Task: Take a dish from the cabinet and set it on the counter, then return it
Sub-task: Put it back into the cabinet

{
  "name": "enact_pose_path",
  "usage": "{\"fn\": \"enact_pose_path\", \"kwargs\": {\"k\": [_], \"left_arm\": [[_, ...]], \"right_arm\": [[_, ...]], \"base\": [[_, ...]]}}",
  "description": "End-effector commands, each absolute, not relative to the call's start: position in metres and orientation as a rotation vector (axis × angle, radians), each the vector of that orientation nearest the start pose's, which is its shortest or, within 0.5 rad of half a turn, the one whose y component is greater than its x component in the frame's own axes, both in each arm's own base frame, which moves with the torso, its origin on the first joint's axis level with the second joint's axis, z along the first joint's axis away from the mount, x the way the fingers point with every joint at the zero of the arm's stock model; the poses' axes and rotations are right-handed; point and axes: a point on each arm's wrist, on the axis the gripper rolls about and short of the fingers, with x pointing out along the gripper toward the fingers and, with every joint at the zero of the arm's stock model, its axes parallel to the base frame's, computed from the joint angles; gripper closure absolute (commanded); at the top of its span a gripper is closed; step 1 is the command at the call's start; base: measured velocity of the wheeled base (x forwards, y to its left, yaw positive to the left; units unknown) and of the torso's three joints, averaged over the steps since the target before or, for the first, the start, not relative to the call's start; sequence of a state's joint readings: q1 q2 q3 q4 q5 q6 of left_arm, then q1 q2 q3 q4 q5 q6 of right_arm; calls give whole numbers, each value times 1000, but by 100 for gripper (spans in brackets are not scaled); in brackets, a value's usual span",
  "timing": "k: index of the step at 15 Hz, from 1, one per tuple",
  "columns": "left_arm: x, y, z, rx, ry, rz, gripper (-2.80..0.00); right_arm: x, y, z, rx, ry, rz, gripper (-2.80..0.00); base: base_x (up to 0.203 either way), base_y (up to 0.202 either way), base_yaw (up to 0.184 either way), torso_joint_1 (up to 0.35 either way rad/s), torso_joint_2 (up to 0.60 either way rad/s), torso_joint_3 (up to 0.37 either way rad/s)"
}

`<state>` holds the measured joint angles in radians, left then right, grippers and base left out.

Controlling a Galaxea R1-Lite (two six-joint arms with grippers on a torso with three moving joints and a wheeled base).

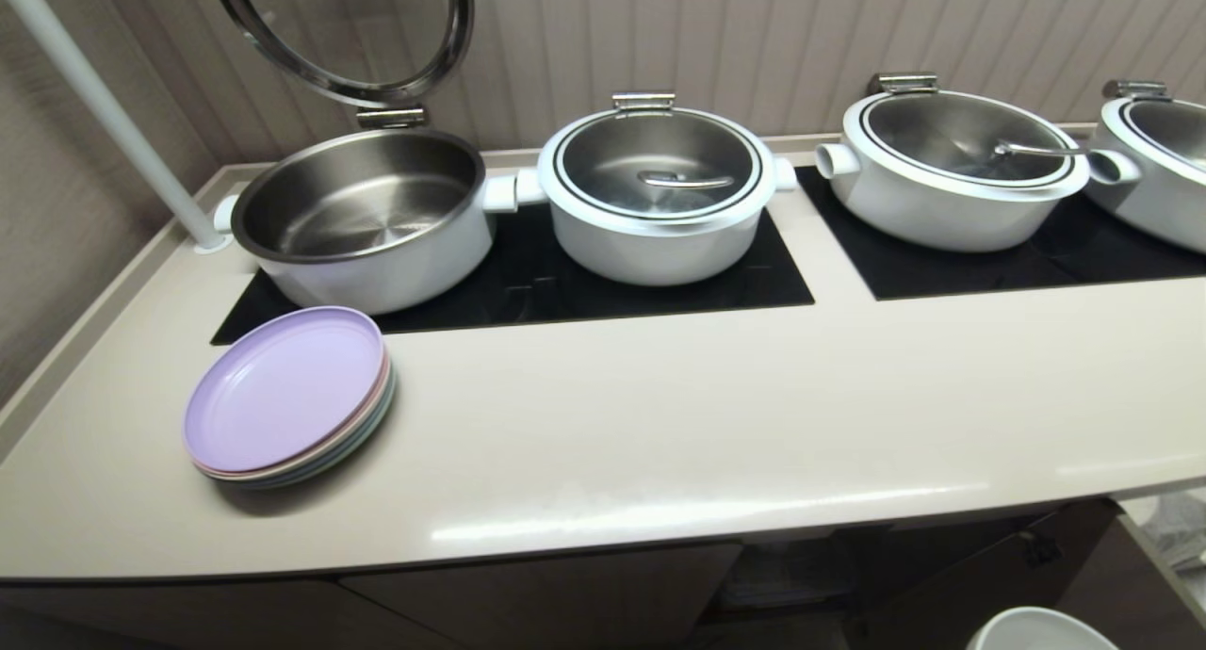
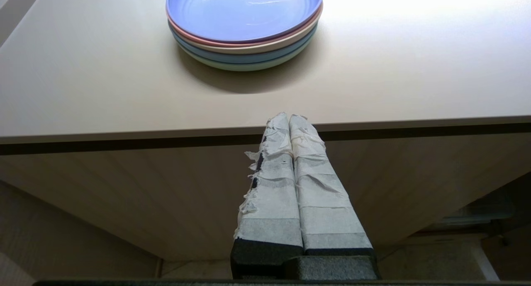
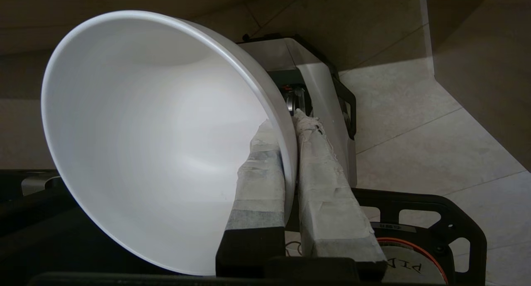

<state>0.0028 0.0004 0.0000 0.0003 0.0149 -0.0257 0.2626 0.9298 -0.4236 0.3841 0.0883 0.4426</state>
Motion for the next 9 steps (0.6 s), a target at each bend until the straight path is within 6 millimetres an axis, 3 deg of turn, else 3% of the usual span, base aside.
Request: {"fn": "enact_pose_path", "kwargs": {"k": [1, 9], "left_arm": [[-23, 0, 75, -26, 0, 18, 0], [-23, 0, 75, -26, 0, 18, 0]], "right_arm": [[71, 21, 142, 333, 950, 122, 0], [71, 21, 141, 332, 949, 125, 0]], "base": [[0, 0, 0, 0, 0, 0], [0, 0, 0, 0, 0, 0]]}}
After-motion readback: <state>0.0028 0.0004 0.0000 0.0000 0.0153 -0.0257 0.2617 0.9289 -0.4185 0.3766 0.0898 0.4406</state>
